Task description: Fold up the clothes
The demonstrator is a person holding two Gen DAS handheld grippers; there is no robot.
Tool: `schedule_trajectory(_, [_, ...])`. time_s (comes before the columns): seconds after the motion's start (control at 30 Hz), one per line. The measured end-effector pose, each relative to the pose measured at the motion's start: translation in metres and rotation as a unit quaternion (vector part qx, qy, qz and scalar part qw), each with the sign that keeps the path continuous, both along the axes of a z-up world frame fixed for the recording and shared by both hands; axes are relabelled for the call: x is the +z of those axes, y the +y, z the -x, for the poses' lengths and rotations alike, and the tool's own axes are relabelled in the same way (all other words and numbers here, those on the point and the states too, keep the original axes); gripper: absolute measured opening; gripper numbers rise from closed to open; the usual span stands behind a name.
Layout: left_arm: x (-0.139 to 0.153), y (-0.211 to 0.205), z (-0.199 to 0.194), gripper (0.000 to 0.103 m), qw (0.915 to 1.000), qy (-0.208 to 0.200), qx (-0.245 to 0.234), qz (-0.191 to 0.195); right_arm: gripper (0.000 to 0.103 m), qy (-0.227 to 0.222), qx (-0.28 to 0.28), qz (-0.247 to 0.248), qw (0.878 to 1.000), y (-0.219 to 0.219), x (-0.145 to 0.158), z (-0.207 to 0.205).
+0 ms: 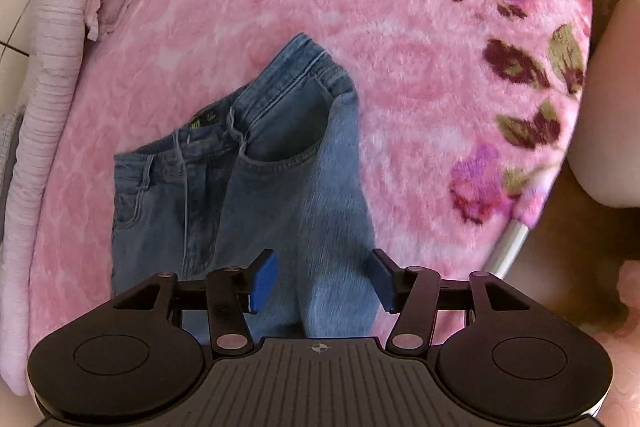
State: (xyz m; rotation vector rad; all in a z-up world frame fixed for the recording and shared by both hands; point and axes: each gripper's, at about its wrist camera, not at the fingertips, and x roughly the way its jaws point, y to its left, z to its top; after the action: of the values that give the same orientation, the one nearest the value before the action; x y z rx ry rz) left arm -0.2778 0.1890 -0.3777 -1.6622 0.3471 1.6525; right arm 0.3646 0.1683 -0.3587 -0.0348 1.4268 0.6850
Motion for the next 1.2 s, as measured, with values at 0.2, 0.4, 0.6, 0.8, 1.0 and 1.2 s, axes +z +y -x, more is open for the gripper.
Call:
schedule_trajectory(0.2, [-0.028, 0.016, 0.031, 0.027, 0.9971, 0.007, 0.076, -0.008, 0.057, -0.016, -0.011, -0.029, 0.999, 0.014, -0.007, -0.022])
schedule_trajectory(0.4, [-0.045, 0.018, 0.041, 0.025, 0.9932, -0.013, 0.112, -0.027, 0.058, -0.019, -0.026, -0.053, 0.998, 0.024, -0.017, -0.040])
schedule_trajectory(0.6, [-0.046, 0.031, 0.036, 0.005, 0.9967, -0.001, 0.072, -0.036, 0.059, -0.015, -0.025, -0.084, 0.996, 0.039, -0.026, -0.055])
schedule_trajectory(0.8, [-0.049, 0.035, 0.026, 0.012, 0.9981, 0.003, 0.058, -0.022, 0.060, -0.019, -0.036, 0.002, 0.999, 0.051, -0.055, -0.071])
schedule_trajectory(1.0, [-0.047, 0.047, 0.026, 0.000, 0.9997, 0.017, 0.014, -0.013, 0.005, -0.009, 0.009, 0.015, 1.000, 0.055, -0.057, -0.075])
schedule_trajectory(1.2, [-0.005, 0.102, 0.050, 0.000, 0.9979, 0.022, -0.015, -0.060, 0.004, 0.096, -0.070, -0.053, 0.991, 0.052, -0.008, -0.065])
